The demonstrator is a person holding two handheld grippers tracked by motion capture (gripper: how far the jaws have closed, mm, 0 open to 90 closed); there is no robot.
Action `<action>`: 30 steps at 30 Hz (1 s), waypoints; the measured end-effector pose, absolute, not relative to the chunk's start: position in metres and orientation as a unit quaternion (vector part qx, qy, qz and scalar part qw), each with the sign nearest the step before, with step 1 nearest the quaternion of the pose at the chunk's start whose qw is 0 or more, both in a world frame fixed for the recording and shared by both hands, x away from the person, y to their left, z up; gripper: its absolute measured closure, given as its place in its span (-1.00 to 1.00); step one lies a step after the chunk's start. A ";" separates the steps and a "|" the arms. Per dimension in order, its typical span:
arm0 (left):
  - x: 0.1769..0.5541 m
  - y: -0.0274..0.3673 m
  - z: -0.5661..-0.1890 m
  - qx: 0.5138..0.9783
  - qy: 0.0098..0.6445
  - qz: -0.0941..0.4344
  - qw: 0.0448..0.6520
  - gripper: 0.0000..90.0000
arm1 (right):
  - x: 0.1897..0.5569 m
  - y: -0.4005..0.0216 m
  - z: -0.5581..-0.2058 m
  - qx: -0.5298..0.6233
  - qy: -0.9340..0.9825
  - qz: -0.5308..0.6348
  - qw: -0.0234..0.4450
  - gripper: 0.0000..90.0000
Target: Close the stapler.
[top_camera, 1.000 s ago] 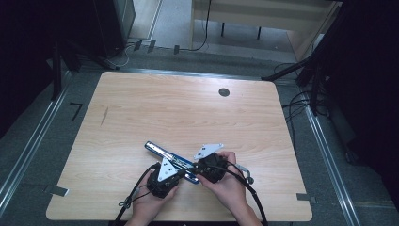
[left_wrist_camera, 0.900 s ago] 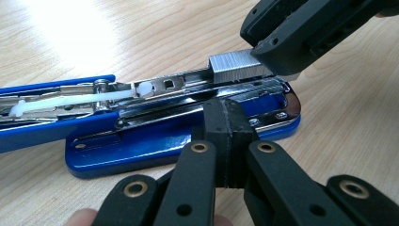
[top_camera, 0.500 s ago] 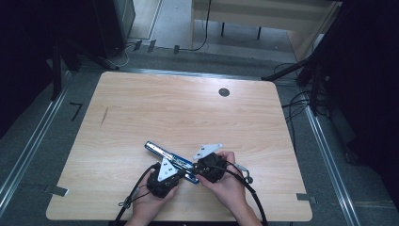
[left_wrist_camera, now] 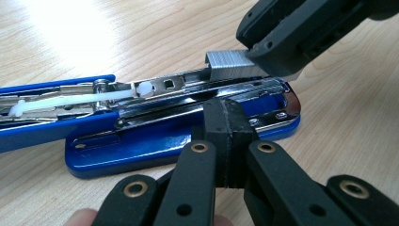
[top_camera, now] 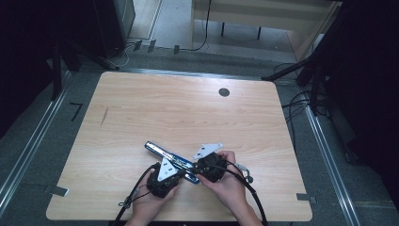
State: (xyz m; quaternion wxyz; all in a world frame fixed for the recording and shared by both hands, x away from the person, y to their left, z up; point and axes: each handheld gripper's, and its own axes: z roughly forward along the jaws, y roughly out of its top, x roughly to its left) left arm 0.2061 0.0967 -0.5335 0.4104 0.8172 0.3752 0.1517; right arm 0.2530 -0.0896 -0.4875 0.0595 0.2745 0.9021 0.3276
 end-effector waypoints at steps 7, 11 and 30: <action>0.206 0.097 -0.534 0.817 0.375 0.152 0.410 1.00 | 0.255 -0.089 -0.483 0.270 0.906 0.322 0.052 0.78; 0.206 0.097 -0.533 0.818 0.375 0.153 0.409 1.00 | 0.256 -0.086 -0.482 0.265 0.911 0.310 0.057 0.78; 0.206 0.096 -0.534 0.816 0.376 0.153 0.411 1.00 | 0.259 -0.079 -0.482 0.257 0.922 0.287 0.050 0.78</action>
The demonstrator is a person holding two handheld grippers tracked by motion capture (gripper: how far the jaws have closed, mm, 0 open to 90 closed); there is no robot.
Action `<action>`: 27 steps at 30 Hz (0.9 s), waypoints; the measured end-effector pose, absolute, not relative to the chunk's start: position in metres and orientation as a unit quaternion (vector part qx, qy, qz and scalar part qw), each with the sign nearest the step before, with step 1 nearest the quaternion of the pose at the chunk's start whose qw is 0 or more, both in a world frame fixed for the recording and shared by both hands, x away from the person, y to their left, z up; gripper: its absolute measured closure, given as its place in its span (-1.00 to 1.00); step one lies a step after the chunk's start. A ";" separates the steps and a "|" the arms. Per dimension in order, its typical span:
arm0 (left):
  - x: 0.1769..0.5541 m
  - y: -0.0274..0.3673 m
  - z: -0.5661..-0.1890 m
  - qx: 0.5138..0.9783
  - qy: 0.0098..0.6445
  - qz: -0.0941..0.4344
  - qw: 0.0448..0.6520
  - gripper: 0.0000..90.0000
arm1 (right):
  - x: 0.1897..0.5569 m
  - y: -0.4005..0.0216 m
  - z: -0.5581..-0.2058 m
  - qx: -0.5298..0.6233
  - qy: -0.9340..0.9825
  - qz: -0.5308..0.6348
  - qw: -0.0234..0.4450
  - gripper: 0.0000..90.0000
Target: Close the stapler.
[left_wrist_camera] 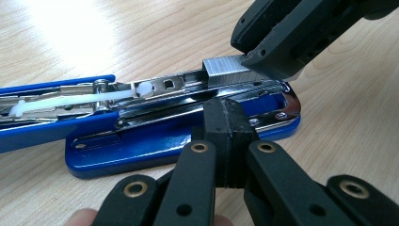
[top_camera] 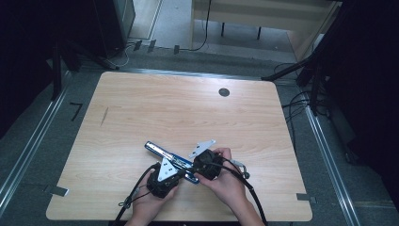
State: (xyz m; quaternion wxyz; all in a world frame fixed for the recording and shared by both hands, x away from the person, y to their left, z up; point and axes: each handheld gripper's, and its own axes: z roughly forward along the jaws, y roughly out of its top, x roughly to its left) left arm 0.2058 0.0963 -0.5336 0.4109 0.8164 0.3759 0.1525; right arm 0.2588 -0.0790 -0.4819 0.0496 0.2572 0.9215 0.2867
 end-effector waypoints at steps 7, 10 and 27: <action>0.206 0.096 -0.534 0.817 0.376 0.152 0.411 1.00 | 0.260 -0.079 -0.482 0.261 0.921 0.285 0.046 0.77; 0.206 0.096 -0.534 0.817 0.376 0.152 0.411 1.00 | 0.260 -0.079 -0.482 0.261 0.922 0.284 0.043 0.77; 0.206 0.096 -0.534 0.816 0.376 0.153 0.411 1.00 | 0.261 -0.077 -0.481 0.265 0.922 0.277 0.050 0.75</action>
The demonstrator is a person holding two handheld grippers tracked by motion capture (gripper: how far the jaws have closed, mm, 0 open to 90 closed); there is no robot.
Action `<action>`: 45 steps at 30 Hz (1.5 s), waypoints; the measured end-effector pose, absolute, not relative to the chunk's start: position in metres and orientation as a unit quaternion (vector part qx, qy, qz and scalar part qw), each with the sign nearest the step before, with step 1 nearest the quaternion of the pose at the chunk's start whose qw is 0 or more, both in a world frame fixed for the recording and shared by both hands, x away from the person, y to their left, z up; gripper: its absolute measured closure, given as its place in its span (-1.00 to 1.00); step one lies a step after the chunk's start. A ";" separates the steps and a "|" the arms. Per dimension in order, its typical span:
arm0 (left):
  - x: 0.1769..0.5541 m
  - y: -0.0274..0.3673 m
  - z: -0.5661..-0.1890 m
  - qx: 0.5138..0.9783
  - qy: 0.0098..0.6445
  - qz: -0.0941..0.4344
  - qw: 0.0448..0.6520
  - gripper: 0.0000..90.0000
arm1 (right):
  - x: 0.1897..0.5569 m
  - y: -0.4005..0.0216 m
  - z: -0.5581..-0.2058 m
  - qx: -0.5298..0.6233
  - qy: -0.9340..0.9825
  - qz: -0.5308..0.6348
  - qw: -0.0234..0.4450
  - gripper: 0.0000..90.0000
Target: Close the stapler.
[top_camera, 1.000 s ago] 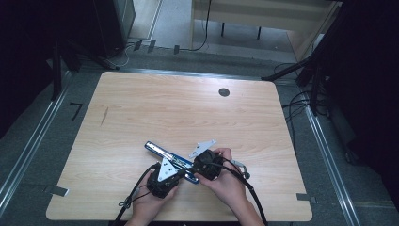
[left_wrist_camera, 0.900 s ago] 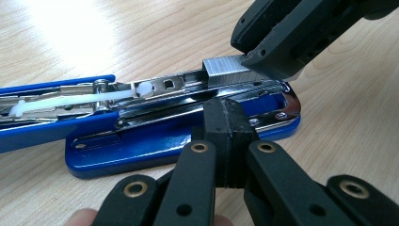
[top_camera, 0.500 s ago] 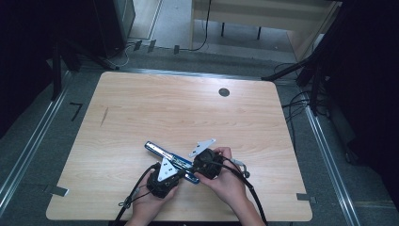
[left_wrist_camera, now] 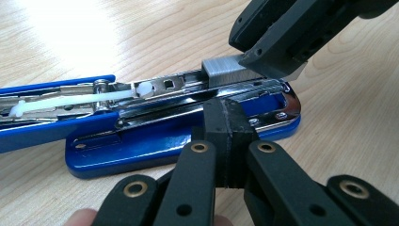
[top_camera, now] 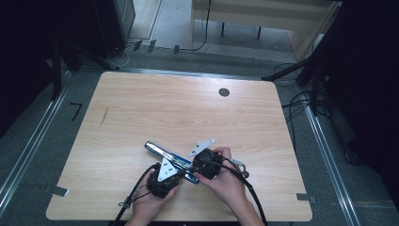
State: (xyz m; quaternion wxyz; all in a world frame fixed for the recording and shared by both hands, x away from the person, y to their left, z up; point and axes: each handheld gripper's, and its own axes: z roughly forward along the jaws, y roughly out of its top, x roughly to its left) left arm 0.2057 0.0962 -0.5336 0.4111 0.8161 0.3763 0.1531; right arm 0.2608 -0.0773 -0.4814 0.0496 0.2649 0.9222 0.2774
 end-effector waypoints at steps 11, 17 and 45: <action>0.206 0.096 -0.534 0.816 0.376 0.153 0.411 1.00 | 0.260 -0.077 -0.482 0.262 0.921 0.282 0.054 0.77; 0.206 0.096 -0.534 0.816 0.376 0.153 0.411 1.00 | 0.258 -0.077 -0.481 0.259 0.922 0.282 0.059 0.77; 0.206 0.096 -0.534 0.816 0.376 0.152 0.412 1.00 | 0.260 -0.079 -0.479 0.264 0.921 0.283 0.048 0.77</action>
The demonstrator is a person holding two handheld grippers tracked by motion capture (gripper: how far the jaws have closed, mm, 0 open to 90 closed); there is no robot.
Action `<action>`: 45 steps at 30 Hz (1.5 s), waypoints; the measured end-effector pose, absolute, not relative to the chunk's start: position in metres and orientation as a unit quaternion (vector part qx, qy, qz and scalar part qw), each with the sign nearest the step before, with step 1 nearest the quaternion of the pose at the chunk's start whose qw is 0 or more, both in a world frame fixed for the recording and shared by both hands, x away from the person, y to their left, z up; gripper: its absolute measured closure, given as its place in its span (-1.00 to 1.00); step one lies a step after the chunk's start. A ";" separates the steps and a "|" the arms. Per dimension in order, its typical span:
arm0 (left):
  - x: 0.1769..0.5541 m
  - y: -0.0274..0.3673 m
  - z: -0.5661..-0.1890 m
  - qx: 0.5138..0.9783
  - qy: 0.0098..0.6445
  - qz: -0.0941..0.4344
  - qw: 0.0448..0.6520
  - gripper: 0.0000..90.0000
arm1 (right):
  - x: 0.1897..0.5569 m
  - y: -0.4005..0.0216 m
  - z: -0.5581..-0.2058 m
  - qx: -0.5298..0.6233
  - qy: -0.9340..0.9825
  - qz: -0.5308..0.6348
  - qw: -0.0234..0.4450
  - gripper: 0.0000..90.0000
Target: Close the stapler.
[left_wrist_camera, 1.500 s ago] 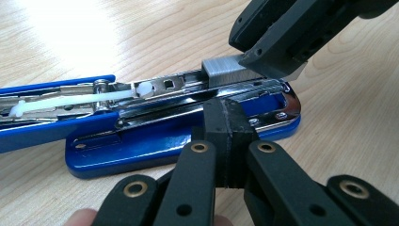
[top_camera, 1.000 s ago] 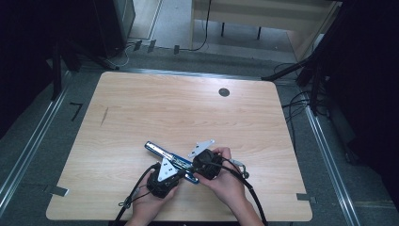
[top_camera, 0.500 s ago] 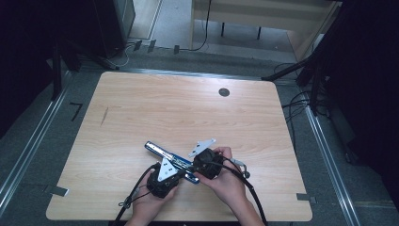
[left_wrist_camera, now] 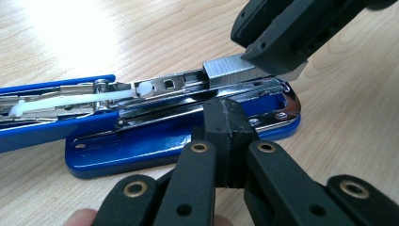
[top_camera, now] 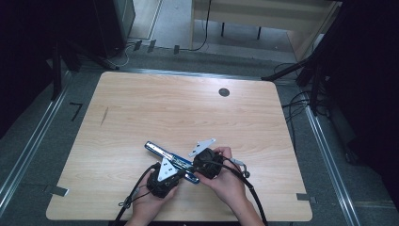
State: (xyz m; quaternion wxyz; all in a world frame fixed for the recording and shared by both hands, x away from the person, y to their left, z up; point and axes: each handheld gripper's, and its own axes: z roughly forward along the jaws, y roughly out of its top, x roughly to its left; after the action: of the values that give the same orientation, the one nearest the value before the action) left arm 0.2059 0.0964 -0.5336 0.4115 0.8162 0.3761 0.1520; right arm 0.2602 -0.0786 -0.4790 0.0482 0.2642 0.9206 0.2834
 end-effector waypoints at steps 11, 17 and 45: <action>0.206 0.096 -0.534 0.816 0.377 0.152 0.412 1.00 | 0.261 -0.080 -0.478 0.268 0.916 0.296 0.049 0.74; 0.206 0.096 -0.534 0.816 0.377 0.152 0.411 1.00 | 0.264 -0.086 -0.477 0.275 0.905 0.322 0.043 0.90; 0.207 0.098 -0.533 0.817 0.377 0.148 0.410 1.00 | 0.262 -0.072 -0.503 0.279 0.875 0.389 0.071 1.00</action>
State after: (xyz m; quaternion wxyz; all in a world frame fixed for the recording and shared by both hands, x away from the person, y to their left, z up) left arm 0.2067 0.0980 -0.5333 0.4098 0.8173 0.3771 0.1481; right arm 0.2623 -0.0718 -0.5032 0.0705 0.2794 0.8748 0.3894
